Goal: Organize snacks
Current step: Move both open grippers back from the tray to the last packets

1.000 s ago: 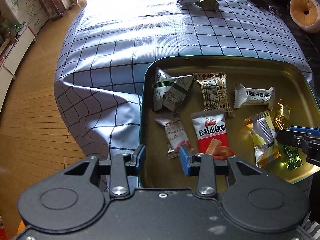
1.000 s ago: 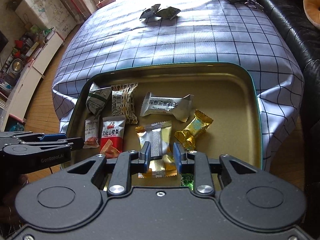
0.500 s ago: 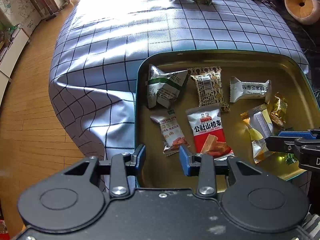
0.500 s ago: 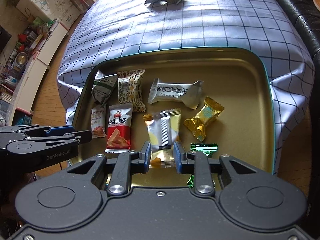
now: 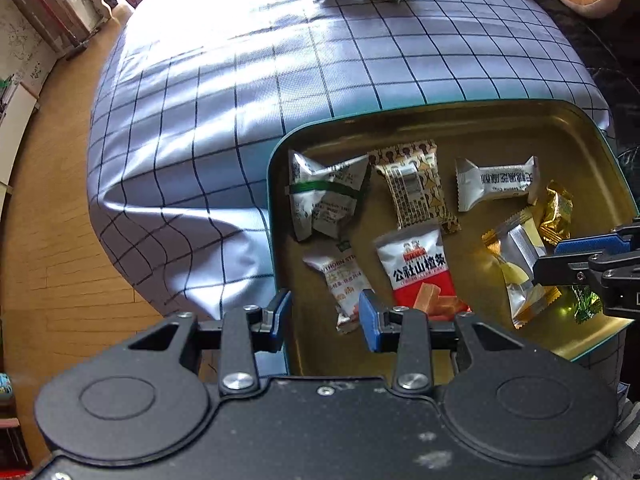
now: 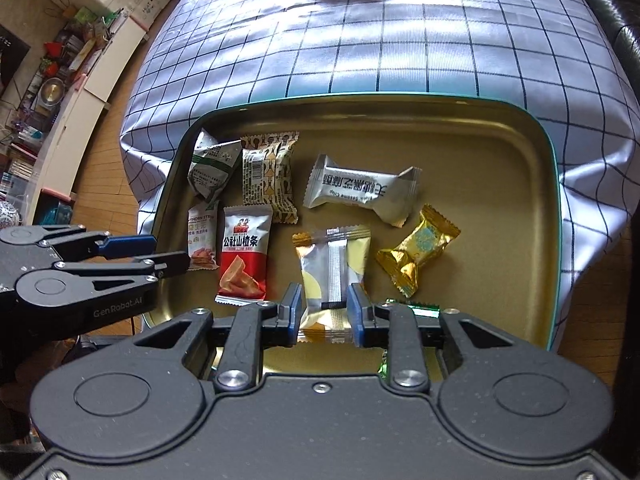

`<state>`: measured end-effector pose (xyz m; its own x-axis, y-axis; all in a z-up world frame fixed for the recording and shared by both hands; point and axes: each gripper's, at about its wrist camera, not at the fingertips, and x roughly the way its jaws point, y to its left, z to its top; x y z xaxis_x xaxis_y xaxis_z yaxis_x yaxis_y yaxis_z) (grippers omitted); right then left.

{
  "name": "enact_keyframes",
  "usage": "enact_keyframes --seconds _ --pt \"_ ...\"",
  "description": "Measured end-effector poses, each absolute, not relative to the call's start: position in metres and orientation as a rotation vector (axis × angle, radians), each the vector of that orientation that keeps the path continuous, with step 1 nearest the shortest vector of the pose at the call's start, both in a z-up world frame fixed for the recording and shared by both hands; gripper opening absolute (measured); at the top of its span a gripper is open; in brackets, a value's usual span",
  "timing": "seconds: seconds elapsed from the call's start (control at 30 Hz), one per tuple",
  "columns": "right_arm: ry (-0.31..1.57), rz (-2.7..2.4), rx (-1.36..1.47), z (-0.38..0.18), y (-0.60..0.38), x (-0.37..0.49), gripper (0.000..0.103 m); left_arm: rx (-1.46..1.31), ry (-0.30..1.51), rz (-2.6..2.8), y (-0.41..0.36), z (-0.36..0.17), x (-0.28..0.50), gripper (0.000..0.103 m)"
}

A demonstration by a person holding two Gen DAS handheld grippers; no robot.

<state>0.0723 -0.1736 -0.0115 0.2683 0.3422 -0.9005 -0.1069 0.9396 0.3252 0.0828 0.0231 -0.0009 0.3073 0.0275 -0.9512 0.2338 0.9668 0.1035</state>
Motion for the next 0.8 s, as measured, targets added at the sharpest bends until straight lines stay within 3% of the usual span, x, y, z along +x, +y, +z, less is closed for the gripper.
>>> enact_keyframes --seconds 0.8 --pt "1.065 0.253 0.216 0.018 -0.183 0.149 0.037 0.261 0.995 -0.143 0.001 0.039 0.181 0.042"
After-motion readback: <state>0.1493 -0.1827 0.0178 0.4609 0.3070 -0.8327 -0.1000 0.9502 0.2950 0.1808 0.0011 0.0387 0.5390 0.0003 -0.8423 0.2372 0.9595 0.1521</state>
